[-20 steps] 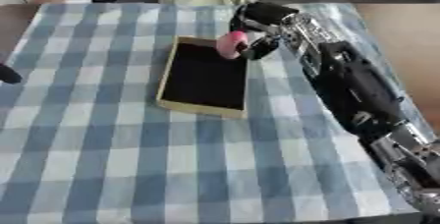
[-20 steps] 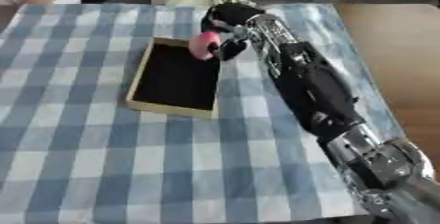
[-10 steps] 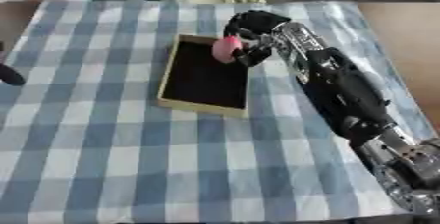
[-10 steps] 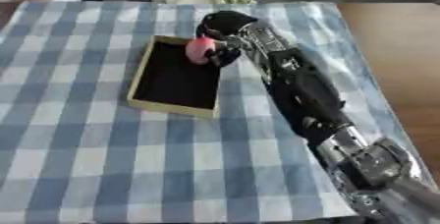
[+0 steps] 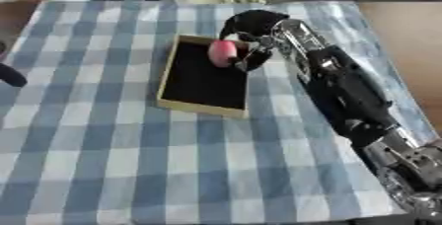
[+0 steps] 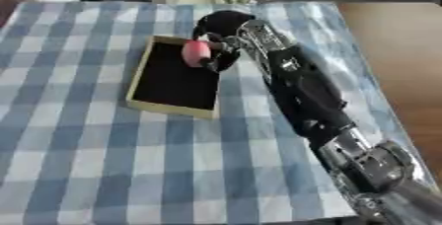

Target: Pick up objects on the table and place them in the box.

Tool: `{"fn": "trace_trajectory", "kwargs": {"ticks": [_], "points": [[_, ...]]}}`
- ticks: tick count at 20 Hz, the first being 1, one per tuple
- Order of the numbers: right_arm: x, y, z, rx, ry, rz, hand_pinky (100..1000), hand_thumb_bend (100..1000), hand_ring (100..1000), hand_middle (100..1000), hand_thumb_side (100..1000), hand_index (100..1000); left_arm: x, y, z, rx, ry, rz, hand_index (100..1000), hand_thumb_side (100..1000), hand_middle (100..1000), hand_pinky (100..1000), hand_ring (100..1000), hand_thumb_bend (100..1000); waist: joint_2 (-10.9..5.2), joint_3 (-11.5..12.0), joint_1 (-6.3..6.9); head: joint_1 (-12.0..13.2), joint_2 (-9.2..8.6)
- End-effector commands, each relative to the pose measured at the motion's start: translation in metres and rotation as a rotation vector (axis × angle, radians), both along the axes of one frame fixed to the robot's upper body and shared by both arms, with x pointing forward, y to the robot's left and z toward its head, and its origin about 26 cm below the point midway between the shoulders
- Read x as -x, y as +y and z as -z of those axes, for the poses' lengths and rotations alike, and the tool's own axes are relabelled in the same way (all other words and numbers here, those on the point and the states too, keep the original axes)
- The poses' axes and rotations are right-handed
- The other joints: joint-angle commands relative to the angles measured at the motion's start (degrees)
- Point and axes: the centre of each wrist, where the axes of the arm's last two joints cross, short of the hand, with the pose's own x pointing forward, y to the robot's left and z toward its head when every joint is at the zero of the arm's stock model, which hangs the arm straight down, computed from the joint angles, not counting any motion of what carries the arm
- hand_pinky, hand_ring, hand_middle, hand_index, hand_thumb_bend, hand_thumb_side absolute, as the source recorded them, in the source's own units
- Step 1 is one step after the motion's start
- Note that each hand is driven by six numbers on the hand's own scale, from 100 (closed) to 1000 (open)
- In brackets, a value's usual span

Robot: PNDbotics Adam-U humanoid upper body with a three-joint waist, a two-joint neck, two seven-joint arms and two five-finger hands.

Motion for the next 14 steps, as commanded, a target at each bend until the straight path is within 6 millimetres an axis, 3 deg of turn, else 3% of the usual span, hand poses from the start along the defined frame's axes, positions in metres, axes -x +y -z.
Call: {"fn": "trace_trajectory", "kwargs": {"ticks": [1, 2, 5, 8, 14], "points": [[0.0, -0.007, -0.019, 0.02, -0.045, 0.008, 916, 200, 899, 777, 329, 854, 0.002, -0.001, -0.007, -0.012, -0.03, 0.006, 754, 599, 719, 615, 792, 100, -0.75, -0.1, 0.25, 0.2, -0.15], [0.0, -0.007, -0.024, 0.018, -0.059, 0.005, 900, 102, 842, 759, 326, 848, 0.002, 0.0, -0.007, -0.012, -0.028, 0.005, 754, 599, 720, 615, 793, 100, -0.92, -0.2, 0.29, 0.3, -0.07], [0.002, -0.019, -0.062, -0.046, -0.178, -0.007, 888, 100, 806, 743, 315, 843, 0.003, 0.001, -0.006, -0.009, -0.021, -0.001, 754, 599, 720, 615, 793, 100, -1.34, -0.9, 0.34, 1.1, 0.12], [0.011, -0.046, -0.087, -0.116, -0.283, -0.015, 868, 100, 749, 715, 301, 833, 0.003, 0.002, -0.005, -0.012, -0.019, -0.008, 754, 599, 720, 615, 793, 100, -1.45, -1.4, 0.27, 1.9, 0.24], [0.039, -0.094, -0.11, -0.216, -0.455, 0.014, 838, 100, 688, 681, 294, 817, 0.003, 0.003, -0.005, -0.017, -0.023, -0.016, 754, 597, 721, 615, 794, 100, -1.39, -2.2, 0.46, 3.0, 0.01]]}}
